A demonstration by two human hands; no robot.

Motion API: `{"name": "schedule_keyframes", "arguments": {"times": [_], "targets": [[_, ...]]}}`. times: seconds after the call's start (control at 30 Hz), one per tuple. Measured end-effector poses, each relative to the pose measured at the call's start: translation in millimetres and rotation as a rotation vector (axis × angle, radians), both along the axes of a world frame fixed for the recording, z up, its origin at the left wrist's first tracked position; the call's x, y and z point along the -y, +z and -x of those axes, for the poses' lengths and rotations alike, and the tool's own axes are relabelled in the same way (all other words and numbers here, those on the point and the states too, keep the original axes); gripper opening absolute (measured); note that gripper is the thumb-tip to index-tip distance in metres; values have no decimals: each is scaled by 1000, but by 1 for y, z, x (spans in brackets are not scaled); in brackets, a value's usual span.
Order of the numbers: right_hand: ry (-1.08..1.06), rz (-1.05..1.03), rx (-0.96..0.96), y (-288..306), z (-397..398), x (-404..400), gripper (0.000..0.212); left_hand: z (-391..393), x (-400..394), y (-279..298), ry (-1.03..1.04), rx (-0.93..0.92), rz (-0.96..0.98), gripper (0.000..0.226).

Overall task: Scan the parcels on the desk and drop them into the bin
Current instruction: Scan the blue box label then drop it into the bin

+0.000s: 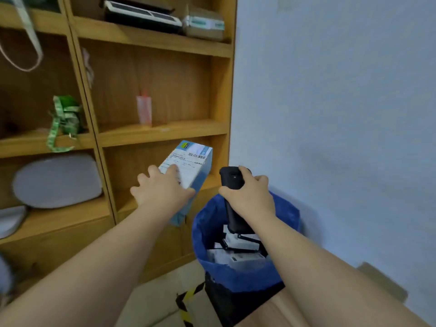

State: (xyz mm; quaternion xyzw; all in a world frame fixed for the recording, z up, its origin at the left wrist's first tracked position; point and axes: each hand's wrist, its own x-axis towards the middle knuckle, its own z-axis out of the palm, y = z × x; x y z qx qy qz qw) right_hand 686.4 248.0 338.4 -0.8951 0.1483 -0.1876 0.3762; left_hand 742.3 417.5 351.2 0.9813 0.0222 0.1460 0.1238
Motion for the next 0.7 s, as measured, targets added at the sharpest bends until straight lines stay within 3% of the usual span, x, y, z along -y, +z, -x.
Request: {"name": "schedule_keyframes", "arguments": {"times": [0.33, 0.7], "targets": [[39, 5, -91, -29, -142, -57, 82, -116, -65, -19, 53, -61, -3, 80], [-82, -66, -164, -63, -289, 9, 77, -280, 5, -67, -51, -155, -20, 79]]}}
